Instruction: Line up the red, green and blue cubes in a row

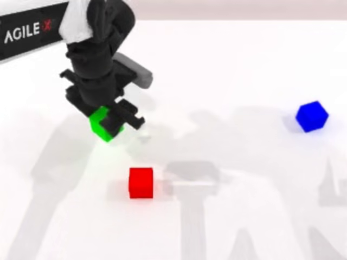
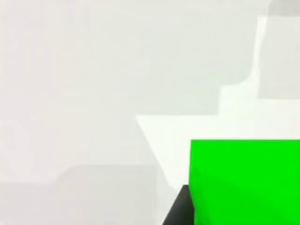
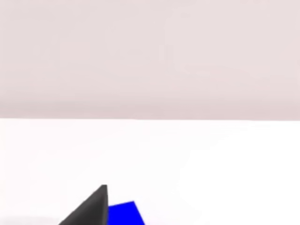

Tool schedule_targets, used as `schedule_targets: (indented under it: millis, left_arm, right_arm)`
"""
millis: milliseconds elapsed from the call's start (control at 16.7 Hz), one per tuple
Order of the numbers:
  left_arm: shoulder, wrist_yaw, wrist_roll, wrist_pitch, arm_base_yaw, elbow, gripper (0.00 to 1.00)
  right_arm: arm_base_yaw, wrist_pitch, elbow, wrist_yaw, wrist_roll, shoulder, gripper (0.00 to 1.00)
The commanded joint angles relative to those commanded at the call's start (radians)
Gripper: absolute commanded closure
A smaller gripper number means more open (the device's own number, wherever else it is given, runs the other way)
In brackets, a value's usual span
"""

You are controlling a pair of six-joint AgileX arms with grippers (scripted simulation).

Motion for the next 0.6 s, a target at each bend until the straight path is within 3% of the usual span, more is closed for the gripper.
schedule_targets:
  millis: [360,600]
  left_arm:
    - [-0.01,-0.001,-0.001,-0.022,-0.004,0.016,1.0]
    - [-0.003,-0.002,-0.109,-0.033,-0.05,0.037,1.0]
  right_arm:
    - [0.0,0.0,0.0,0.0,0.0,0.0,0.0]
    - [0.0,0.0,0.0,0.0,0.0,0.0,0.0]
